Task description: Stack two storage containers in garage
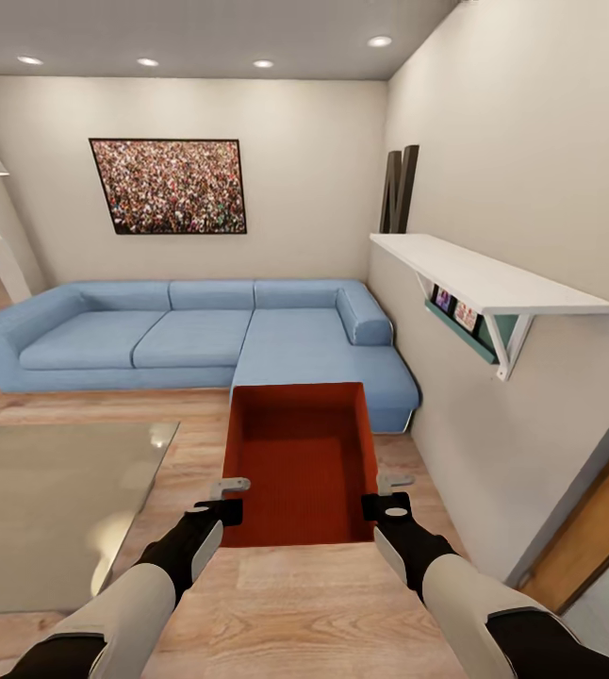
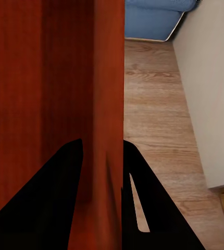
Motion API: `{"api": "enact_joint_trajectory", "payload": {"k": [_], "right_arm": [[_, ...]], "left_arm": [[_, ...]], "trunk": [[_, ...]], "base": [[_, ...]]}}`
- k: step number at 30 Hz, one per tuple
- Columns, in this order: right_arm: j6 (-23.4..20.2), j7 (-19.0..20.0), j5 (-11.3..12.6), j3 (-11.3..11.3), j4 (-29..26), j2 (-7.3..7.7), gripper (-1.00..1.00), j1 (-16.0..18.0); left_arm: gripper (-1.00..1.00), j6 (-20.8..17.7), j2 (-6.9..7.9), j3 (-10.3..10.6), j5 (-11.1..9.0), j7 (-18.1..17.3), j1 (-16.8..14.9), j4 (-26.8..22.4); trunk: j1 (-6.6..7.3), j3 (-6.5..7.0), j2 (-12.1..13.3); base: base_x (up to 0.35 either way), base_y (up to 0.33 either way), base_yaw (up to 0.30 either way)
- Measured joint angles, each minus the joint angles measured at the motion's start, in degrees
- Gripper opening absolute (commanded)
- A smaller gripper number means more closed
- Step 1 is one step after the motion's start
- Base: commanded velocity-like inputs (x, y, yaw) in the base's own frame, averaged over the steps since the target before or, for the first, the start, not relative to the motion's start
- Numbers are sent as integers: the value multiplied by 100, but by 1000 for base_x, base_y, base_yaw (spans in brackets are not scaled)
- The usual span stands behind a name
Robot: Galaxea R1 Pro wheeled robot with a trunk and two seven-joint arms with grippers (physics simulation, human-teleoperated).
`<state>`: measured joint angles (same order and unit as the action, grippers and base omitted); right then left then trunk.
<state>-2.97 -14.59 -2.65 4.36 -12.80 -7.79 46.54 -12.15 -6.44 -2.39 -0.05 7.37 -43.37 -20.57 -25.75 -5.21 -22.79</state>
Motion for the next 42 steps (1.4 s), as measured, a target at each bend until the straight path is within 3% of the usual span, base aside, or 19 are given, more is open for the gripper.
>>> {"api": "enact_joint_trajectory", "payload": {"k": [14,42], "right_arm": [[-1,-1,-4,-5,1,-4,-100,0],[-9,4,-20,-27,1,-9,-100,-1]], "left_arm": [[-100,-2,4,1,-1,-4,0,0],[-100,-23,8,-13,19,-18,0,-7]], "trunk": [[0,124,1],[0,131,1]], "base": [[0,0,0],[0,0,0]]}}
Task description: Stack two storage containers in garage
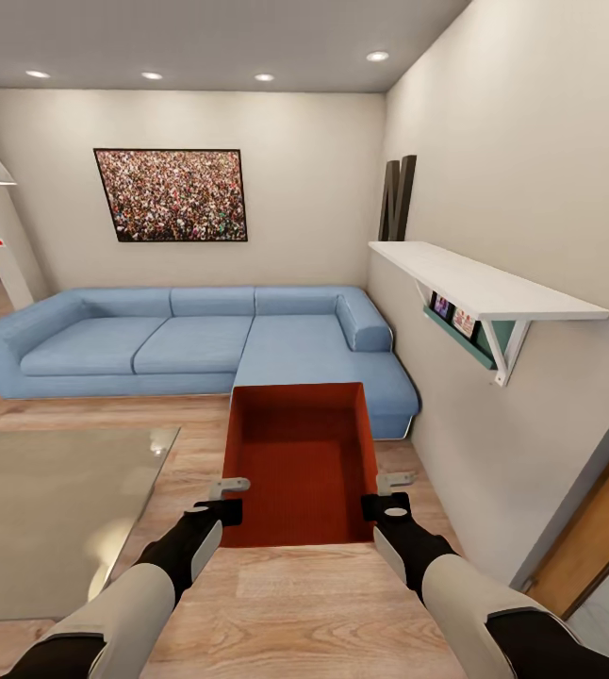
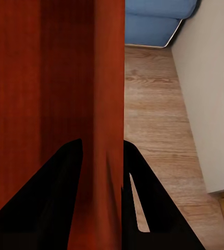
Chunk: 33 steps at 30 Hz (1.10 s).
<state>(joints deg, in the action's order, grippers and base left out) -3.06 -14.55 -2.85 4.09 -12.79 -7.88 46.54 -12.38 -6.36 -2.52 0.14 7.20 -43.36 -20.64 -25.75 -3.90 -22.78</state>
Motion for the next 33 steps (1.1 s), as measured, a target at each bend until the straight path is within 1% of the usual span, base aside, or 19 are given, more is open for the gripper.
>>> {"api": "enact_joint_trajectory", "payload": {"k": [24,33], "right_arm": [[8,8,-2,-5,8,5,-100,0],[8,5,4,0,9,5,-100,0]], "left_arm": [[-100,4,-7,-8,12,3,0,6],[-100,2,-6,-6,12,4,1,2]], "trunk": [[0,0,0],[0,0,0]], "base": [[0,0,2],[0,0,257]]}}
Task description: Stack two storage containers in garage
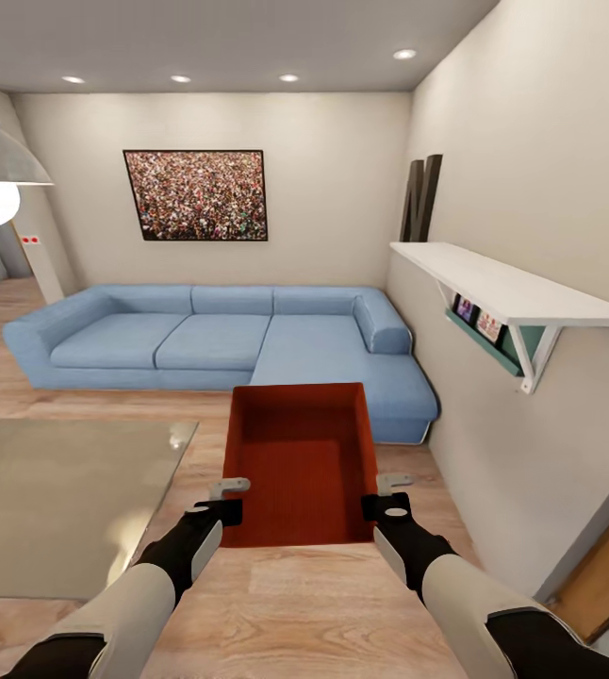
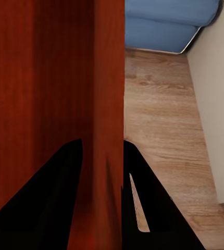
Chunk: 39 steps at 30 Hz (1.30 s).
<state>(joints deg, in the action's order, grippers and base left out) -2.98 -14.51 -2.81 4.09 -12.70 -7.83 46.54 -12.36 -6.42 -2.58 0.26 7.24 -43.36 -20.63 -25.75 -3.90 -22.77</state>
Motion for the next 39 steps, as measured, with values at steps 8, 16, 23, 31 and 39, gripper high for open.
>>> {"api": "enact_joint_trajectory", "payload": {"k": [8,16,23,31,39], "right_arm": [[0,-1,4,2,0,1,-100,0],[0,-2,5,3,-1,1,-100,0],[0,-2,5,2,0,0,-100,0],[0,-3,-1,-5,0,-5,-100,0],[0,-3,-1,-7,0,-5,-100,0]], "left_arm": [[-100,-3,-1,-1,4,1,0,-4],[-100,-5,-1,-1,5,1,0,-6],[-100,-6,-1,-2,6,1,0,-6],[-100,-11,5,8,-6,-2,0,-10],[-100,-16,5,9,-5,-1,0,-14]], "trunk": [[0,0,0],[0,0,0],[0,0,0],[0,0,0],[0,0,0]], "base": [[0,0,270],[0,0,270],[0,0,270],[0,0,270],[0,0,270]]}}
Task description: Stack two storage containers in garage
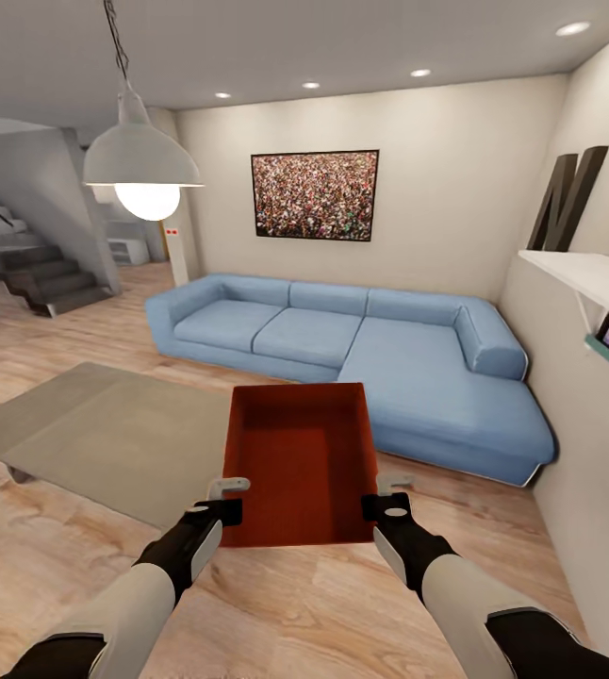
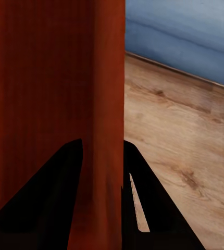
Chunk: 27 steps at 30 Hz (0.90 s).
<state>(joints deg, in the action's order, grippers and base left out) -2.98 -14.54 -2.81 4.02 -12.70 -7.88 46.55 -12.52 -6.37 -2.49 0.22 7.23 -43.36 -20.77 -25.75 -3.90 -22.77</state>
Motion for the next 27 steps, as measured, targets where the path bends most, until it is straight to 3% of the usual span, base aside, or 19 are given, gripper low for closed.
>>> {"api": "enact_joint_trajectory", "payload": {"k": [27], "right_arm": [[0,0,1,3,0,2,-100,0]], "left_arm": [[-100,8,-1,0,0,0,0,7]], "trunk": [[0,0,0]], "base": [[0,0,270]]}}
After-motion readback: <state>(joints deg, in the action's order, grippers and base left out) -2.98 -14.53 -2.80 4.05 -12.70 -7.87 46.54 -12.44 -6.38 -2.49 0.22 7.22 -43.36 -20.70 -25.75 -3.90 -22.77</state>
